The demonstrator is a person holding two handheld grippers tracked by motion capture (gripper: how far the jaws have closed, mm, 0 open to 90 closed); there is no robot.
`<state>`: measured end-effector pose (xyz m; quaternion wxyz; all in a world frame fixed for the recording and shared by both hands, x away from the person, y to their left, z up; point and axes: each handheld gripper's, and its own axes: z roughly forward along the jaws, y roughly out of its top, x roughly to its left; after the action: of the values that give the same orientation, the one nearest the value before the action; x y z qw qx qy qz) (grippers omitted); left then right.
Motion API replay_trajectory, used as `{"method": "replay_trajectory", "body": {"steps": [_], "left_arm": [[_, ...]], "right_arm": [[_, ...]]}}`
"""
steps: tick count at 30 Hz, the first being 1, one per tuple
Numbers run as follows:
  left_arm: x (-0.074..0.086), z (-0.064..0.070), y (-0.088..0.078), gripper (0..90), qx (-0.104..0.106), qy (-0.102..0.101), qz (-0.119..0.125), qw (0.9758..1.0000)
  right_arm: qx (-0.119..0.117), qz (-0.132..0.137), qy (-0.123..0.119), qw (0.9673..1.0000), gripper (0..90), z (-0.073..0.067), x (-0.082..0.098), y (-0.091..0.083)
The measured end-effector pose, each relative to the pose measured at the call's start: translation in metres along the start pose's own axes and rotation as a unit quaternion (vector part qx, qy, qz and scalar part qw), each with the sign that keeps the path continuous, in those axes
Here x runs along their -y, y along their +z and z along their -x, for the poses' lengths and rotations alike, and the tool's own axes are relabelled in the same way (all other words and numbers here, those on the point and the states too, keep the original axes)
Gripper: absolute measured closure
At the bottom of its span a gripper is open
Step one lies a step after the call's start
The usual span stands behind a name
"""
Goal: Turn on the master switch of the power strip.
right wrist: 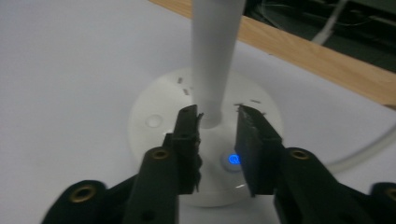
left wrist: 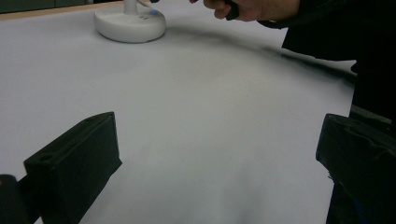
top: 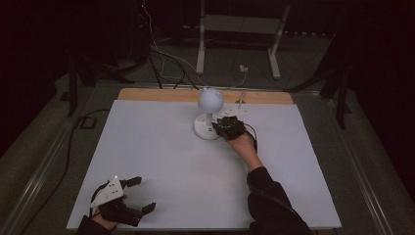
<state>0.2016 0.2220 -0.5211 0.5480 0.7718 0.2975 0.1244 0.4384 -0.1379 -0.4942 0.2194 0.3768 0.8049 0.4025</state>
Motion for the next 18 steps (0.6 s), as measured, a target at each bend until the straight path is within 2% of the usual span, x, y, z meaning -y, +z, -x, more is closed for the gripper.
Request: {"method": "replay_trajectory", "body": {"steps": [2, 4, 6, 9, 10, 13, 15, 16, 18], "left_arm": [[0.0, 0.0, 0.0, 0.1, 0.0, 0.0, 0.0, 1.0], [0.0, 0.0, 0.0, 0.1, 0.0, 0.0, 0.0, 1.0], [0.0, 0.0, 0.0001, 0.1, 0.0, 0.0, -0.001, 1.0], [-0.0001, 0.0, 0.0001, 0.1, 0.0, 0.0, -0.001, 1.0], [0.0, 0.0, 0.0001, 0.1, 0.0, 0.0, -0.001, 1.0], [-0.0001, 0.0001, -0.0002, 0.1, -0.001, 0.0, 0.0, 1.0], [-0.0002, 0.0001, -0.0004, 0.1, -0.001, 0.001, 0.0, 1.0], [-0.0002, 0.0001, -0.0004, 0.1, -0.001, 0.001, 0.0, 1.0], [-0.0002, 0.0001, -0.0001, 0.1, -0.001, 0.001, -0.001, 1.0]], "right_arm": [[-0.008, 0.001, 0.002, 1.0, 65.2, 0.0002, -0.0003, -0.0006], [-0.019, -0.004, 0.0, 0.9998, 55.2, -0.0002, -0.0012, -0.002], [-0.019, -0.006, 0.0, 0.9998, 52.7, -0.0005, -0.0015, -0.0024], [-0.02, -0.008, 0.003, 0.9998, 43.7, -0.0008, -0.0023, -0.0037], [-0.019, -0.01, 0.006, 0.9998, 37.9, -0.0014, -0.0033, -0.0042], [-0.019, -0.01, 0.01, 0.9997, 33.0, -0.0018, -0.0039, -0.0051], [-0.022, -0.011, 0.011, 0.9996, 23.7, -0.0027, -0.004, -0.0052], [-0.034, -0.015, 0.012, 0.9992, 16.6, -0.003, -0.0038, -0.0051], [-0.049, -0.024, 0.008, 0.9985, 8.7, -0.0036, -0.0032, -0.0042]]}}
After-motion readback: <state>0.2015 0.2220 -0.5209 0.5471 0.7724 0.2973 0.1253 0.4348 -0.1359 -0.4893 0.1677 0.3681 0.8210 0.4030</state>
